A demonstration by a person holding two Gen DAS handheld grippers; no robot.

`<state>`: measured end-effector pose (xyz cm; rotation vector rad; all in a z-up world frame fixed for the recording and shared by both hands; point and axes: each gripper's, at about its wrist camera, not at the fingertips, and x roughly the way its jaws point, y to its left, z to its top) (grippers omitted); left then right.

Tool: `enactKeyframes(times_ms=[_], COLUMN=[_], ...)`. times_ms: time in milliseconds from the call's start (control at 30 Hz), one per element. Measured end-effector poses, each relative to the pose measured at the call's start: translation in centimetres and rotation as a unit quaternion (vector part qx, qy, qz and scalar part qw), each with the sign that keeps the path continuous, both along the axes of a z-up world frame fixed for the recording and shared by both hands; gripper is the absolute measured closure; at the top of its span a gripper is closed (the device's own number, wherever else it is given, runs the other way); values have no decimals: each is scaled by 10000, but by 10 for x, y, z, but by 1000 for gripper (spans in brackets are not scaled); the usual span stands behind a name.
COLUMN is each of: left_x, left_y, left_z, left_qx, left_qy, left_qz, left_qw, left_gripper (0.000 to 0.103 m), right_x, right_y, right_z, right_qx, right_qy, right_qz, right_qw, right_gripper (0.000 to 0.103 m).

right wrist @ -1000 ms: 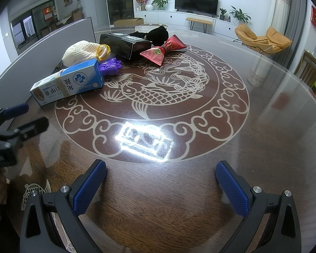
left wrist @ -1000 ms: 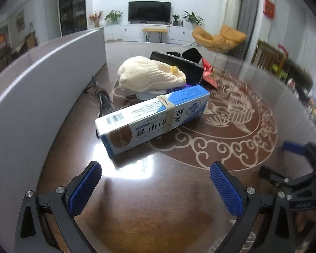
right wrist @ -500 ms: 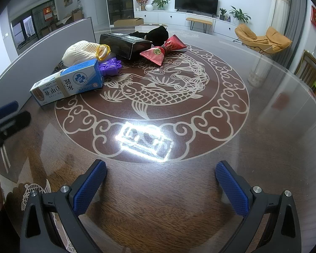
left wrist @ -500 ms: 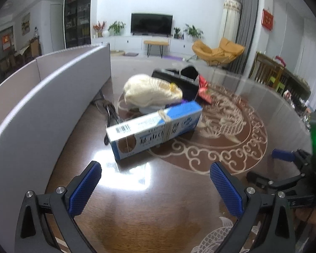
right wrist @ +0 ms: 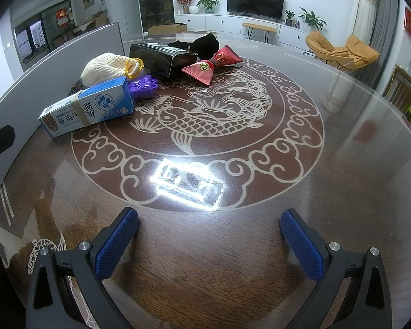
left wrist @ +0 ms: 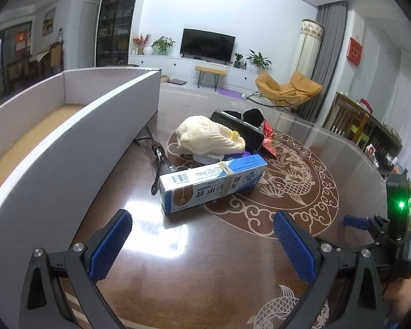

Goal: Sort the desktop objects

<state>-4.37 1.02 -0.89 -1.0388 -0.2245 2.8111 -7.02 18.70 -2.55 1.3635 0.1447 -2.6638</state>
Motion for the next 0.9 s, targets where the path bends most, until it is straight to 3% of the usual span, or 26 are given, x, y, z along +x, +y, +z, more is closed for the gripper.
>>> enactKeyframes(times_ms=[533,733,900], left_x=[3,0,1], left_y=[-12,-6,-4], left_z=[-4,-8,-6], left_qx=[69,-74,-163], left_qy=[-116,-168,-107], left_qz=[361,389,378], left_qw=[9993,9991,9991], left_gripper=[0,0,0], right_x=[2,-16,-62], right_y=[-2,-17,-61], right_z=[0,27,56], right_qx=[-24,-1038,-1350], right_qy=[-2,274,538], right_qz=[91,535,969], right_qw=[10000,9928,9846], right_gripper=[0,0,0])
